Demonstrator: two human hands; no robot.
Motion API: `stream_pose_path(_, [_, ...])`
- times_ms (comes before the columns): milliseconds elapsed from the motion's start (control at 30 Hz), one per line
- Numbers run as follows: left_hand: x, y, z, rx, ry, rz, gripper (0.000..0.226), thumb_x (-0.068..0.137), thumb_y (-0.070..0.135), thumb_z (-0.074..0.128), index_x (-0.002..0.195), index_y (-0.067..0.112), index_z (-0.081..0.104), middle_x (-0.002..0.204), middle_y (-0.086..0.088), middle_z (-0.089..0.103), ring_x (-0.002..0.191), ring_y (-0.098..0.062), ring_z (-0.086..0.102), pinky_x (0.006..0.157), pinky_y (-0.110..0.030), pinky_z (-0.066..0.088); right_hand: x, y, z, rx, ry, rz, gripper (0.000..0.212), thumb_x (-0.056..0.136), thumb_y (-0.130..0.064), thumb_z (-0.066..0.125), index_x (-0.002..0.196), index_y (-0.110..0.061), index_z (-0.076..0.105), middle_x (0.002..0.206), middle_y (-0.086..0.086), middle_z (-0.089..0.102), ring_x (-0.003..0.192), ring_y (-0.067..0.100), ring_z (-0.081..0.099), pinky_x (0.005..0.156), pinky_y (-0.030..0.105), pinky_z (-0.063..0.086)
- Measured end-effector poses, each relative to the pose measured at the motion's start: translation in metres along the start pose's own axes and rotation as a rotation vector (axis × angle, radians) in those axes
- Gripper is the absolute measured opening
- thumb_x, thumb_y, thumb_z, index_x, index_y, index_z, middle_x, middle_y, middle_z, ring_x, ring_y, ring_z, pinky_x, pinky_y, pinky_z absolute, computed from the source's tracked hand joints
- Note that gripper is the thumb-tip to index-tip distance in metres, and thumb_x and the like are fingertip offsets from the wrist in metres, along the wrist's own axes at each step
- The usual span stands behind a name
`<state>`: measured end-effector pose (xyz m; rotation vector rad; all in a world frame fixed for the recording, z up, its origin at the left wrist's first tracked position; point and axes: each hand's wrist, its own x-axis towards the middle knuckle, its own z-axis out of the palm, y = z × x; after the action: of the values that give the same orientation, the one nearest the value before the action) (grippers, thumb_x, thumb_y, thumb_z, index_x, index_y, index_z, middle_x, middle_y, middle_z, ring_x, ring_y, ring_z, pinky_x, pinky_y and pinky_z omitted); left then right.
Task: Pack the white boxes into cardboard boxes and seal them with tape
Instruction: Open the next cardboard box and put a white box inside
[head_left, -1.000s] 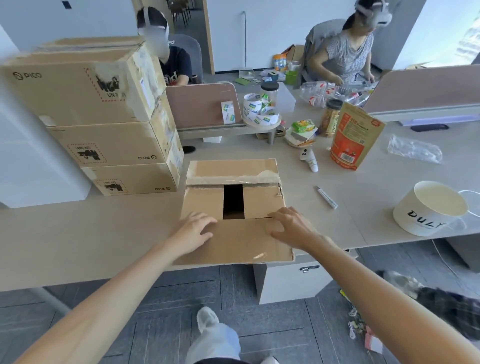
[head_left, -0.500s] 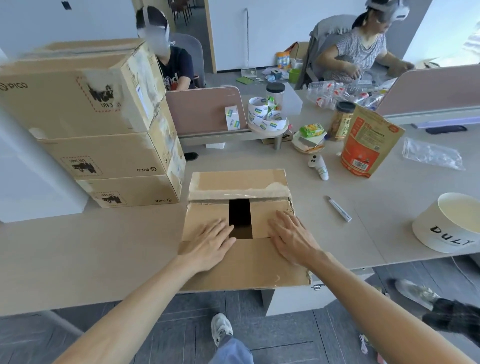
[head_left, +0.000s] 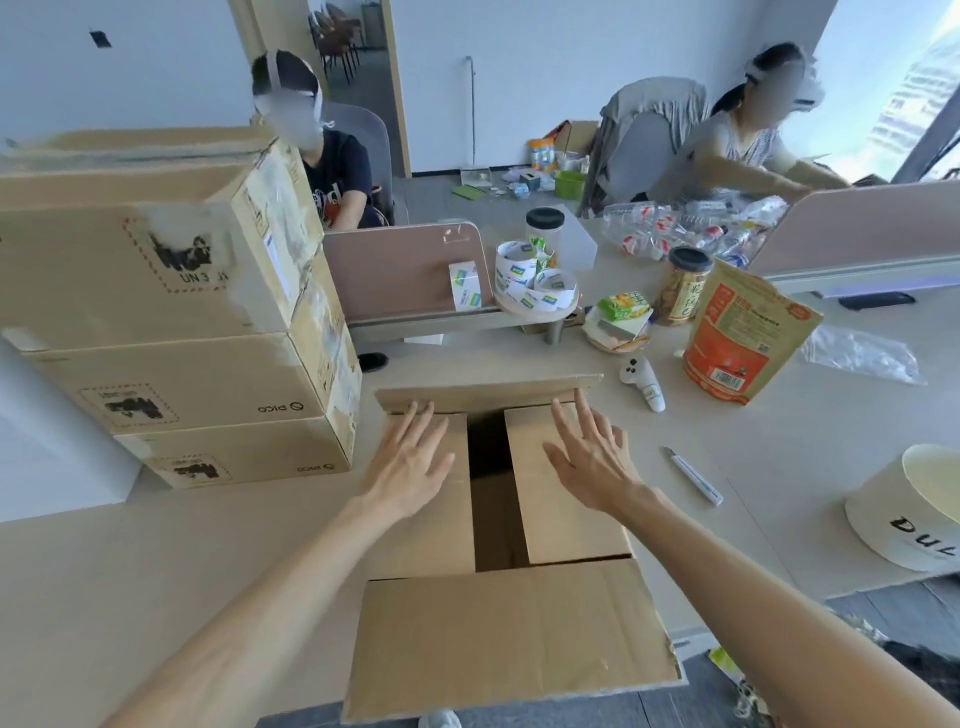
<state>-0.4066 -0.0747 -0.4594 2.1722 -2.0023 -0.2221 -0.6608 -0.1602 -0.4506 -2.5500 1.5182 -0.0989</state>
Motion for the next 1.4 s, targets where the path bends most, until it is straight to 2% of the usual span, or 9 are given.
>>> stream_pose_path(67, [0.014, -0.008, -0.005, 0.031, -0.006, 0.022, 0.066, 0.099, 0.052, 0.036, 0.155, 0.023, 0.015, 0.163, 0.001, -0.005, 0.145, -0.012, -0.018, 0.116, -0.031, -0.011, 0.023, -0.006, -0.004, 0.04, -0.007, 0.049, 0.065, 0.103, -0.046, 0.031, 0.157, -0.023, 0.004, 0.164, 0.015, -0.007, 0.149, 0.034, 0.007, 0.115, 0.051, 0.019])
stream_pose_path(200, [0.039, -0.023, -0.013, 0.079, -0.08, 0.033, 0.074, 0.097, 0.054, 0.04, 0.156, 0.02, 0.01, 0.163, -0.001, -0.007, 0.149, -0.019, -0.015, 0.121, -0.037, -0.005, 0.052, -0.015, -0.001, 0.079, -0.08, 0.119, 0.064, 0.103, -0.045, 0.032, 0.157, -0.021, 0.007, 0.163, 0.015, -0.009, 0.15, 0.033, -0.003, 0.119, 0.052, 0.014])
stream_pose_path(333, [0.056, -0.03, -0.006, 0.083, -0.113, 0.048, 0.075, 0.097, 0.053, 0.04, 0.156, 0.019, 0.008, 0.163, -0.002, -0.009, 0.148, -0.019, -0.015, 0.12, -0.038, -0.006, 0.067, -0.019, 0.007, 0.11, -0.136, 0.153, 0.062, 0.103, -0.043, 0.034, 0.156, -0.023, 0.01, 0.164, 0.01, -0.008, 0.15, 0.032, -0.002, 0.119, 0.054, 0.017])
stream_pose_path(433, [0.064, -0.035, 0.008, 0.065, -0.191, 0.021, 0.077, 0.098, 0.053, 0.038, 0.155, 0.02, -0.001, 0.162, 0.001, -0.014, 0.148, -0.017, -0.017, 0.119, -0.038, -0.011, 0.073, -0.017, 0.017, 0.069, -0.146, 0.156, 0.062, 0.102, -0.043, 0.038, 0.156, -0.023, 0.015, 0.164, 0.007, 0.001, 0.15, 0.032, -0.002, 0.118, 0.053, 0.018])
stream_pose_path(700, [0.068, -0.032, 0.026, 0.063, -0.13, -0.029, 0.083, 0.092, 0.064, 0.037, 0.155, 0.02, 0.005, 0.163, 0.001, 0.002, 0.15, -0.02, -0.003, 0.121, -0.046, -0.003, 0.083, -0.014, 0.027, 0.127, -0.162, 0.212, 0.069, 0.097, -0.052, 0.044, 0.155, -0.028, 0.015, 0.164, 0.0, 0.005, 0.151, 0.027, -0.008, 0.12, 0.05, 0.006])
stream_pose_path(900, [0.06, -0.02, 0.03, 0.107, -0.147, -0.094, 0.101, 0.086, 0.073, 0.04, 0.154, 0.015, -0.006, 0.162, -0.005, -0.012, 0.149, -0.025, -0.013, 0.115, -0.046, -0.014, 0.083, -0.008, 0.022, 0.13, -0.223, 0.16, 0.084, 0.09, -0.061, 0.05, 0.156, -0.03, 0.009, 0.165, 0.0, -0.004, 0.15, 0.026, -0.014, 0.12, 0.052, 0.0])
stream_pose_path(1033, [0.047, 0.003, 0.031, 0.046, -0.155, -0.087, 0.111, 0.084, 0.072, 0.048, 0.152, 0.012, -0.016, 0.158, -0.006, -0.027, 0.145, -0.022, -0.025, 0.118, -0.04, -0.012, 0.066, -0.015, 0.017, 0.075, -0.232, 0.078, 0.098, 0.084, -0.072, 0.05, 0.157, -0.028, 0.003, 0.164, 0.006, -0.014, 0.15, 0.028, -0.017, 0.119, 0.054, -0.006])
stream_pose_path(1167, [0.039, 0.014, 0.031, 0.061, -0.126, -0.033, 0.104, 0.087, 0.061, 0.053, 0.154, 0.011, -0.01, 0.16, -0.006, -0.021, 0.147, -0.022, -0.021, 0.117, -0.036, -0.009, 0.051, -0.023, 0.014, 0.015, -0.263, -0.031, 0.105, 0.082, -0.07, 0.057, 0.157, -0.027, -0.002, 0.163, 0.006, -0.018, 0.149, 0.027, -0.021, 0.12, 0.056, -0.007])
stream_pose_path(1400, [0.035, 0.022, 0.0, -0.005, -0.081, -0.043, 0.086, 0.09, 0.05, 0.051, 0.155, 0.013, 0.008, 0.163, -0.003, 0.001, 0.15, -0.019, -0.004, 0.122, -0.04, 0.006, 0.046, -0.025, 0.0, 0.099, -0.222, -0.037, 0.091, 0.086, -0.048, 0.062, 0.156, -0.024, 0.01, 0.165, 0.006, -0.007, 0.151, 0.025, -0.011, 0.12, 0.052, 0.0])
